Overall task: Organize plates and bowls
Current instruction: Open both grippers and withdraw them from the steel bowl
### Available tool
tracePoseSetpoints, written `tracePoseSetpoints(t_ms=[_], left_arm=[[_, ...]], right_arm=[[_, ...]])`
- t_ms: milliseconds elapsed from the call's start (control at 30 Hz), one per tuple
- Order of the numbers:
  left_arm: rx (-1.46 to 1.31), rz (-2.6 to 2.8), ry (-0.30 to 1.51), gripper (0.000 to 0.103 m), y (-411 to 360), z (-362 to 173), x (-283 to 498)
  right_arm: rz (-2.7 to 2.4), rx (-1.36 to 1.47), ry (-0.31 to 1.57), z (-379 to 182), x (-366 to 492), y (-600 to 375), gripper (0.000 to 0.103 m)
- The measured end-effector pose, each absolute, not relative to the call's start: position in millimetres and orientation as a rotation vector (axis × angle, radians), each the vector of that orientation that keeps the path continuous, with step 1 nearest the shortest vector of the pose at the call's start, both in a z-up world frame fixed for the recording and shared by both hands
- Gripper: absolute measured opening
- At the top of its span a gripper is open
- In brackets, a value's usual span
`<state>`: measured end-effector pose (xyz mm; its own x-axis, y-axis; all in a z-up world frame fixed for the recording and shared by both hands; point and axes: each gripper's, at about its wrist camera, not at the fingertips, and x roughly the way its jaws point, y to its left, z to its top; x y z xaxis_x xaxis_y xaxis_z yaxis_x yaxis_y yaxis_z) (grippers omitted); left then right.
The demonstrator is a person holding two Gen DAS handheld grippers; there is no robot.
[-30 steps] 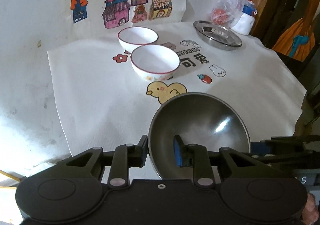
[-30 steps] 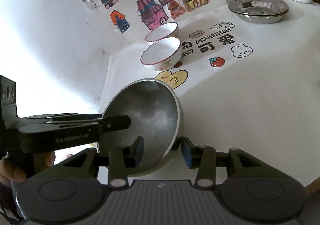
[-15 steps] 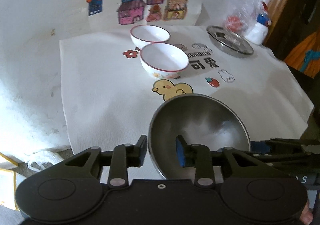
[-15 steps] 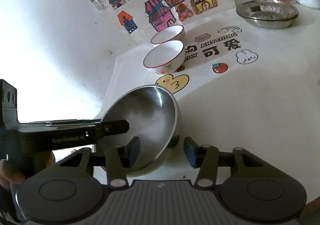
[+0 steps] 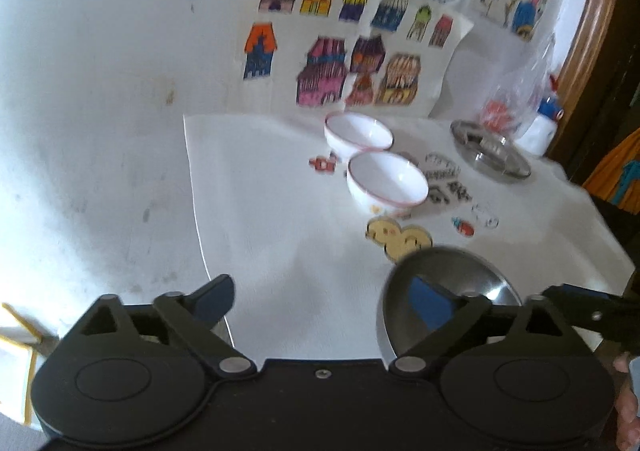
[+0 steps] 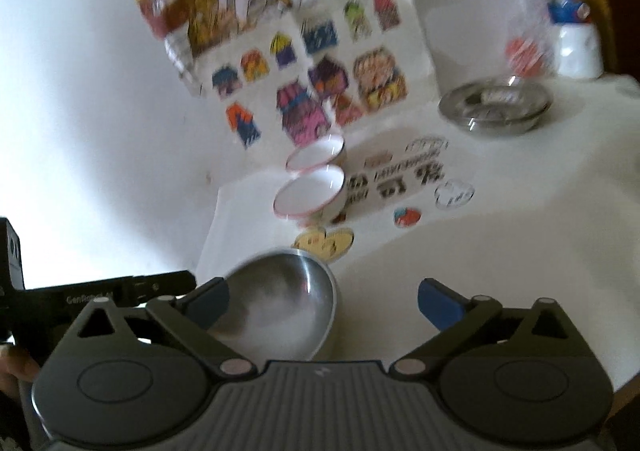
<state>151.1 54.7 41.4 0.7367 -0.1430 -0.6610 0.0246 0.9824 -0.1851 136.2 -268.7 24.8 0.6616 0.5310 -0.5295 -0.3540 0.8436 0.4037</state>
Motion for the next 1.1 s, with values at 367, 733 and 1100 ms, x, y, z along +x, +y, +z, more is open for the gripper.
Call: tracePoseSetpoints(t_ms=[367, 733, 1100], left_arm=[[-0.149, -0.128, 0.595, 0.102, 85.4, 48.7, 168.9], [-0.101, -0.059, 0.573, 0.102, 90.4, 49.3, 226.2], [-0.119, -0.054, 0.616, 0.102, 87.4, 38.8, 263.1]], right_arm=[[0.244, -0.026, 0.54, 47.1, 106.7, -235.1, 0.103], [0.218, -0.129, 0.406, 95.0, 150.1, -237.0, 0.103], [0.333, -0.122, 0.403, 98.8, 240.0, -216.0, 0.103]])
